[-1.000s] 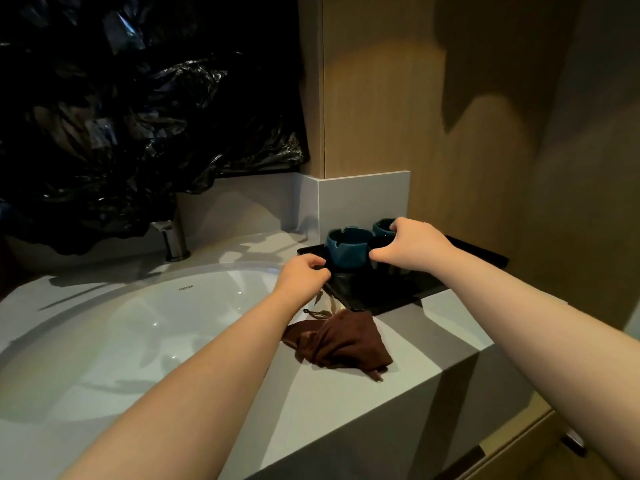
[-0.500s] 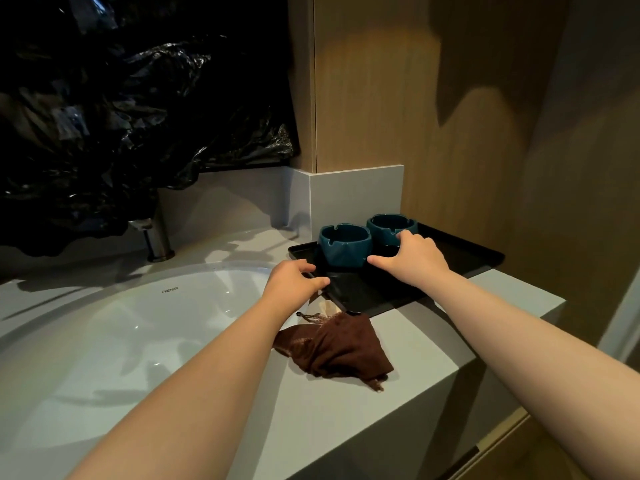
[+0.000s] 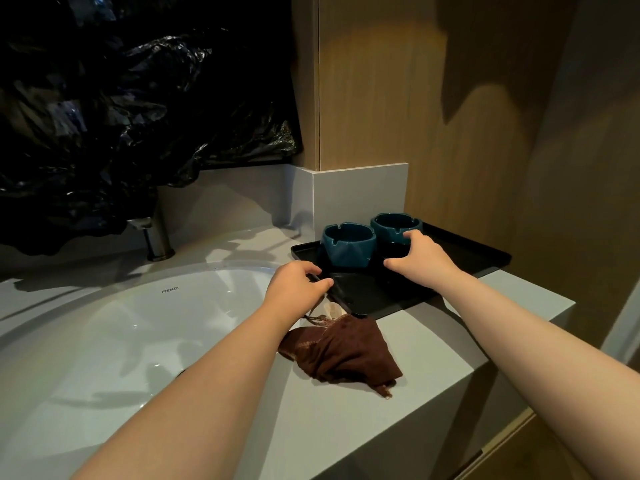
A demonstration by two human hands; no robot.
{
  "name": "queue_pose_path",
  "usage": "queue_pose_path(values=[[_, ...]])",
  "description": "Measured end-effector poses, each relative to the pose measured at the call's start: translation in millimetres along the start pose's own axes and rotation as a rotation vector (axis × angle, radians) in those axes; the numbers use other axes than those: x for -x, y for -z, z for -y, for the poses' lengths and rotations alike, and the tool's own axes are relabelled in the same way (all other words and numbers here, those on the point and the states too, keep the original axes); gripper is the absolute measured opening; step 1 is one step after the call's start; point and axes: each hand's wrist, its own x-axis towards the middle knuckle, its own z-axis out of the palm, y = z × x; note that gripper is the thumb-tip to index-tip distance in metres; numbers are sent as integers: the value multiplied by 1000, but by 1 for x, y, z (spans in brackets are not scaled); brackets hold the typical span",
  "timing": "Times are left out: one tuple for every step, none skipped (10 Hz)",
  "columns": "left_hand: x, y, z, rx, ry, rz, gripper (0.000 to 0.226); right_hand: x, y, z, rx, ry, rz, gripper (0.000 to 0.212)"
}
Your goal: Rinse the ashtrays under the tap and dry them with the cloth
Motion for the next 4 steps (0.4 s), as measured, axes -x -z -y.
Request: queue_pose_path(values=[[1,1,-1,-6,-5,0,40,-1,-1,-1,18,-12,-25,78],[-1,0,0,-13,-2,-1,39,-2,-6,-3,44,-19,-70,78],[1,-1,-1,-18,-11,-3,37,1,-8,1,108,-14,-96,77],[3,-3,-3,-13,-16,-3,36,0,-10,1,151,-6,-103,81]])
